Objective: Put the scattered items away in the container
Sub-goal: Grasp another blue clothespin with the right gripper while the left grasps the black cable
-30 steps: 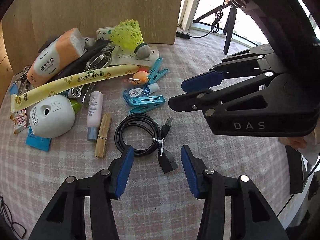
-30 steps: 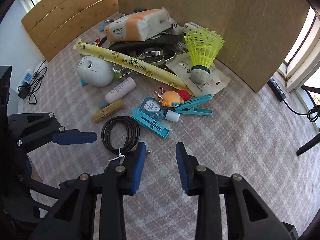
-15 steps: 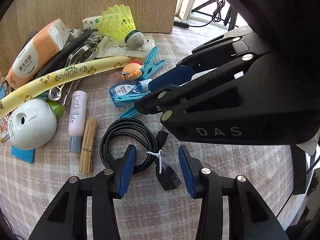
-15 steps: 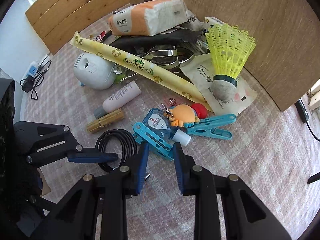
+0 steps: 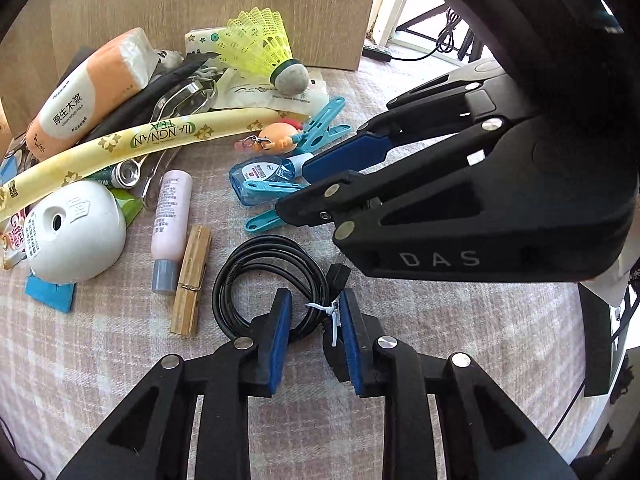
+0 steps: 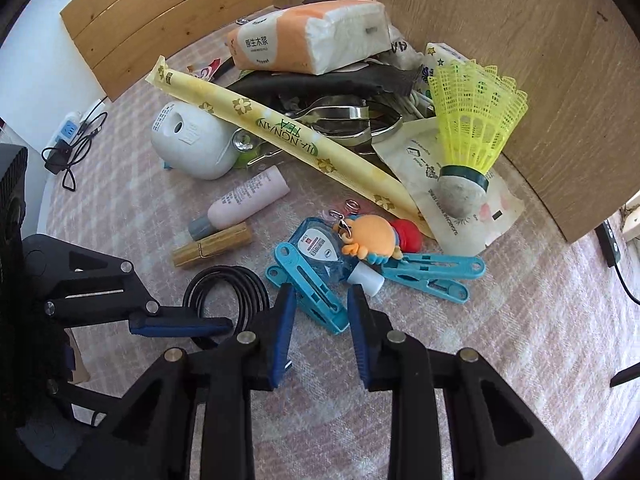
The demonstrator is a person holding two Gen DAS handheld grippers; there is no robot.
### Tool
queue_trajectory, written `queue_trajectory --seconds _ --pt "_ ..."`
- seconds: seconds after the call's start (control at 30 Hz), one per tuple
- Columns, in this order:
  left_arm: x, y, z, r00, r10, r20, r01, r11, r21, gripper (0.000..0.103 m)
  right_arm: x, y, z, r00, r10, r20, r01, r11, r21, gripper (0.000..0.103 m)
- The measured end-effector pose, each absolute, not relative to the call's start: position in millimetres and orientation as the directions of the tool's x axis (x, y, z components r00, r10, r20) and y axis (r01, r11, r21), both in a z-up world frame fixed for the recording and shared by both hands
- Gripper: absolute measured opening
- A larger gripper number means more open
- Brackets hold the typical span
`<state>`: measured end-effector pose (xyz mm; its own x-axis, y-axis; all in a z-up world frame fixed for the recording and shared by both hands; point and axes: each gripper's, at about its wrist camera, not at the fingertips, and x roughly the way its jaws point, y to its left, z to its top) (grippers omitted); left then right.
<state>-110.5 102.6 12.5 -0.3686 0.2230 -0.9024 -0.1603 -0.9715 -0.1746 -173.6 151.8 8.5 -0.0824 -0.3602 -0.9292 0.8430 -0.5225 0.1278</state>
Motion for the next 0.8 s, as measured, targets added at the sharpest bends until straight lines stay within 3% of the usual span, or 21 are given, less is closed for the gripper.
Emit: queue_trajectory --seconds 0.13,0.37,0.8 --pt "-108.7 100.8 12.2 -0.371 0.218 -0.903 -0.162 -0.972 -0.169 0.023 -170.1 145.8 4.4 -0.093 -0.341 -0.935 0.851 -0.515 0.103 0.027" --pt "-109.1 102.0 11.9 -0.382 0.19 -0.904 -0.14 -0.979 -0.146 0.02 -172.0 165.1 4.7 -0.092 -0.337 -0.937 0.793 -0.593 0.136 0.012" --pt "-84.0 89.5 26.8 -0.404 0.173 -0.899 -0.046 -0.985 -0.169 0.014 -158.3 224.8 12.2 -0.173 -0.332 -0.927 0.621 -0.768 0.159 0.012"
